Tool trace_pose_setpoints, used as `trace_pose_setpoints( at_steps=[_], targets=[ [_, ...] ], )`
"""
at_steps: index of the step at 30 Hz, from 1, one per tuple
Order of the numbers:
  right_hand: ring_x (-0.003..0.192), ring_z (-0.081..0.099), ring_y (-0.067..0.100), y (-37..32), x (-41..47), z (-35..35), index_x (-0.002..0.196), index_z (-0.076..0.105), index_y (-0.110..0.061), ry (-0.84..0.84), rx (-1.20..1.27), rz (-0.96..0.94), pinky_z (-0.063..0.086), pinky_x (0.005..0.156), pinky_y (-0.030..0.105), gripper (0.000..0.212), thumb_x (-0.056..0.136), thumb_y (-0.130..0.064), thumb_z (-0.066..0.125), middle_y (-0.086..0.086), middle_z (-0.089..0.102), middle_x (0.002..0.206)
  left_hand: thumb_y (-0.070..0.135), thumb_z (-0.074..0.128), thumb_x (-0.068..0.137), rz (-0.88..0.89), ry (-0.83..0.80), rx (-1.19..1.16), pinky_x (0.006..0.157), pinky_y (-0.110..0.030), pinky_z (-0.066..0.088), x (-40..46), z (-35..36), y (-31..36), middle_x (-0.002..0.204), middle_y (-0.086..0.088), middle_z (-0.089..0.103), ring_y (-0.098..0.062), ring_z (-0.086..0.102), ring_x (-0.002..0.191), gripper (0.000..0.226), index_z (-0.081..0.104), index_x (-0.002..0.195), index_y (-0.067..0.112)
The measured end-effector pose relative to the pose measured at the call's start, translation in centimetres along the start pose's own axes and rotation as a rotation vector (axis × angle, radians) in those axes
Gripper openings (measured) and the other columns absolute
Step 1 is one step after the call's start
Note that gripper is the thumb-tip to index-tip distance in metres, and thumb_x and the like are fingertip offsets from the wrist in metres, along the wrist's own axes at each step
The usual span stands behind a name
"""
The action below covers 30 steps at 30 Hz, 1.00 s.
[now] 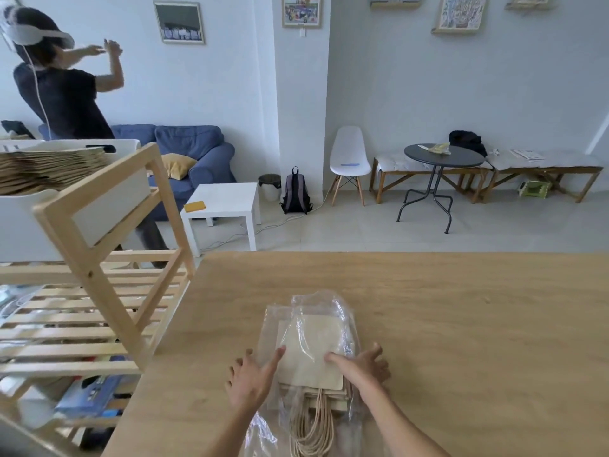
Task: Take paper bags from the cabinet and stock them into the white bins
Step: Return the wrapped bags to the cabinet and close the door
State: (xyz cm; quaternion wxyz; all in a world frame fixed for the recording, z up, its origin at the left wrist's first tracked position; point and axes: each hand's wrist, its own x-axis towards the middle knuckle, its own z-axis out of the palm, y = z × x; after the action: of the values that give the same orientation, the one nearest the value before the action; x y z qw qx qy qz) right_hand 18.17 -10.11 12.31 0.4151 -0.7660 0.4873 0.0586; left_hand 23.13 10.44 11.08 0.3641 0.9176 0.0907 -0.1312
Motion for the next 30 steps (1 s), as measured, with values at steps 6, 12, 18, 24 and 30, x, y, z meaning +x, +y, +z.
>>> trace_pose_setpoints(
  at_steps=[6, 12, 18, 24, 30],
  targets=[
    [0.123, 0.059, 0.030, 0.2, 0.6, 0.8, 0.140, 0.048, -0.007, -0.201, 0.066, 0.000, 0.052, 0.098, 0.035, 0.117, 0.043, -0.059, 0.085, 0.011, 0.060, 0.136, 0.083, 0.058, 0.070, 0.061, -0.243, -0.135, 0.090, -0.038, 0.049, -1.7, -1.0, 1.1, 0.098, -0.004, 0.066, -0.024, 0.063, 0.094, 0.081, 0.051, 0.117, 0.018],
    [0.112, 0.066, 0.023, 1.3, 0.7, 0.7, 0.129, 0.065, -0.009, -0.358, 0.189, -0.055, 0.050, 0.090, 0.028, 0.102, 0.042, -0.056, 0.092, 0.007, 0.070, 0.125, 0.069, 0.073, 0.069, 0.068, -0.296, -0.336, 0.084, -0.037, 0.053, -3.1, -1.4, 0.3, 0.095, -0.002, 0.067, -0.019, 0.067, 0.086, 0.067, 0.047, 0.108, 0.021],
    [0.116, 0.064, 0.027, 3.2, -2.2, 1.0, 0.135, 0.056, -0.005, -0.353, 0.214, -0.064, 0.051, 0.093, 0.032, 0.110, 0.046, -0.061, 0.090, 0.011, 0.066, 0.130, 0.046, 0.084, 0.074, 0.025, -0.290, -0.448, 0.092, -0.049, 0.056, -6.1, -2.1, -1.1, 0.097, -0.004, 0.069, -0.027, 0.071, 0.090, 0.047, 0.049, 0.096, 0.024],
    [0.129, 0.055, 0.030, 6.0, -6.7, 1.0, 0.144, 0.045, -0.001, -0.323, 0.224, -0.088, 0.046, 0.100, 0.035, 0.109, 0.061, -0.055, 0.090, 0.016, 0.055, 0.144, 0.040, 0.080, 0.077, 0.058, -0.329, -0.469, 0.050, -0.014, 0.042, -10.3, -3.5, -3.4, 0.052, 0.016, 0.054, -0.004, 0.051, 0.050, 0.036, 0.065, 0.075, 0.007],
    [0.134, 0.050, 0.030, 9.0, -13.5, 3.5, 0.146, 0.040, 0.000, -0.352, 0.225, -0.136, 0.042, 0.104, 0.036, 0.108, 0.066, -0.056, 0.087, 0.016, 0.050, 0.149, 0.054, 0.080, 0.075, -0.040, -0.298, -0.474, 0.071, -0.023, 0.044, -13.8, -6.0, -10.3, 0.113, -0.015, 0.066, -0.021, 0.065, 0.101, 0.074, 0.057, 0.121, 0.001]
  ],
)
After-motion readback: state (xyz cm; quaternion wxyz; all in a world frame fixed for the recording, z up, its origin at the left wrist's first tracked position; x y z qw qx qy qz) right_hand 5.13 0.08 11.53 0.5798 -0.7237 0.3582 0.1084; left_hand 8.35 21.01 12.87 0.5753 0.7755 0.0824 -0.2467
